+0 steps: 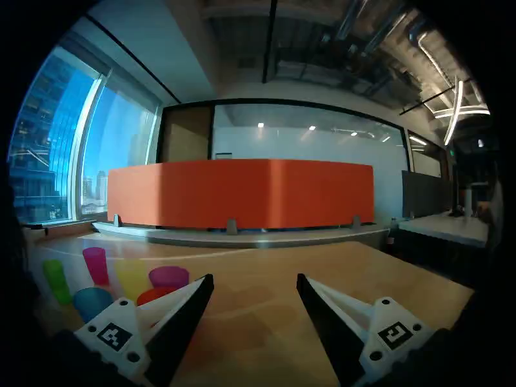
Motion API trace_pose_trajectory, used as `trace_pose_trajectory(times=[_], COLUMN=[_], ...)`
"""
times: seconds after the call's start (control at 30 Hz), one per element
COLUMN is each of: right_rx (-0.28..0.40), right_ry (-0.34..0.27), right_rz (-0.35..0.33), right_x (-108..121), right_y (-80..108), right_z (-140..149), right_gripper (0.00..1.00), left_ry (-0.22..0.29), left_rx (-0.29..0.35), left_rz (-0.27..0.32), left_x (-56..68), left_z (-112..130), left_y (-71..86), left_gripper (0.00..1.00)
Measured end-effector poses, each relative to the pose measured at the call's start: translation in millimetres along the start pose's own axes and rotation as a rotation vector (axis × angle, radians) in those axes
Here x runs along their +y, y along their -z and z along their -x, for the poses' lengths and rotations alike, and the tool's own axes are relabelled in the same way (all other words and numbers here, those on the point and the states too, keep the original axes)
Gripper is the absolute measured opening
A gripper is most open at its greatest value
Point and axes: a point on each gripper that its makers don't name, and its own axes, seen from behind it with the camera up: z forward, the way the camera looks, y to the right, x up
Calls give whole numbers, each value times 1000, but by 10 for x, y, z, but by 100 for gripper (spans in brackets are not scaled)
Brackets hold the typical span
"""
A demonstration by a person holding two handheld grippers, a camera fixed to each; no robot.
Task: Pour water
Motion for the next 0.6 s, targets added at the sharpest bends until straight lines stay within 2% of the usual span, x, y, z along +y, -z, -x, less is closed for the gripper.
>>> trace_pose_trajectory(times=[0.6], right_rx=[0], right_ry=[1], right_rz=[0], right_x=[10], right_y=[-5], right_z=[19], right_gripper=[100], left_ry=[1], left_rx=[1], left_rz=[-1], left_x=[-6], left_z=[-7], left_y=[-1], left_gripper=[96])
